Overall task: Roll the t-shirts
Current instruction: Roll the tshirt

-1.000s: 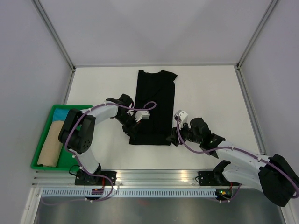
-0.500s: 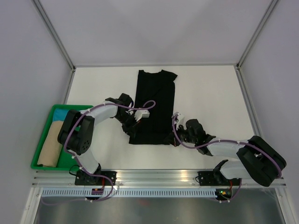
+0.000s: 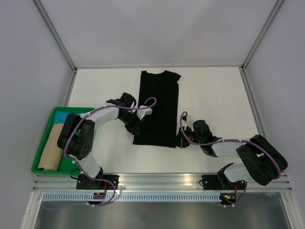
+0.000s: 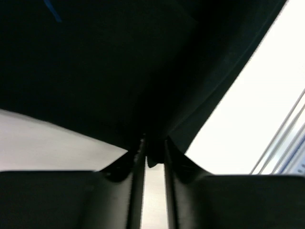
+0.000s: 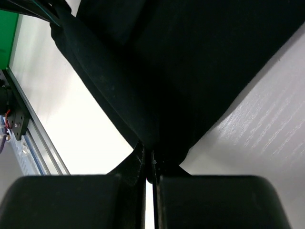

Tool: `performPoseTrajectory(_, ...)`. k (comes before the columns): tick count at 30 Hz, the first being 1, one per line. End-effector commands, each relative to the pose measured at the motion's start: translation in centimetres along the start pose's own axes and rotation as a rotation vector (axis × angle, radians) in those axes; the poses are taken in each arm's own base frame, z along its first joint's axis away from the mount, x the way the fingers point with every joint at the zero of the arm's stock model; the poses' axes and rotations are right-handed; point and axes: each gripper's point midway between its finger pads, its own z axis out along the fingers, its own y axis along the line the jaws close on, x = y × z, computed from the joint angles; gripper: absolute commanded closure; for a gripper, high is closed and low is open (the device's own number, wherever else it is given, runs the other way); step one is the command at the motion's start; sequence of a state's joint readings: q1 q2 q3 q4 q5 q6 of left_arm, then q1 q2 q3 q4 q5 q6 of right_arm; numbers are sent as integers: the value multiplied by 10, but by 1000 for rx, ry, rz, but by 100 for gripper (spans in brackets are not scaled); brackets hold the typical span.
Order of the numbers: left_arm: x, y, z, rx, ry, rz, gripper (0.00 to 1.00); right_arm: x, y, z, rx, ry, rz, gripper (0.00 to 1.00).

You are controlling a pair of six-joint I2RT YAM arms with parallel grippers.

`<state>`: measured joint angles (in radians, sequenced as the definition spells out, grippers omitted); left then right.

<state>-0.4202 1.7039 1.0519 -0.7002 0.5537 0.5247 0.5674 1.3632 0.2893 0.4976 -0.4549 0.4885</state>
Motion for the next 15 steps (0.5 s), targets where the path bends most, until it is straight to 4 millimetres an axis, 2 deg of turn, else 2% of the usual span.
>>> performPoseTrajectory(1, -12, 25, -15, -174, -50, -75, 70, -1, -8, 2, 26, 26, 74, 100)
performPoseTrajectory(5, -20, 49, -32, -347, -94, -89, 61, -12, -5, 3, 4, 11, 78, 99)
performPoseTrajectory(7, -37, 43, -54, -382, -165, -63, 59, -8, -4, 3, -3, 58, 81, 98)
performPoseTrajectory(8, -42, 39, -64, -392, -198, -50, 55, -14, -2, 5, 0, 61, 80, 98)
performPoseTrajectory(10, -49, 28, -84, -414, -239, -31, 50, -10, -6, 6, 15, 92, 87, 96)
performPoseTrajectory(13, -49, 18, -100, -495, -216, 14, 49, -12, -10, 9, 35, 95, 95, 94)
performPoseTrajectory(15, -47, 4, -94, -501, -185, 108, 48, -15, -13, 10, 49, 106, 109, 93)
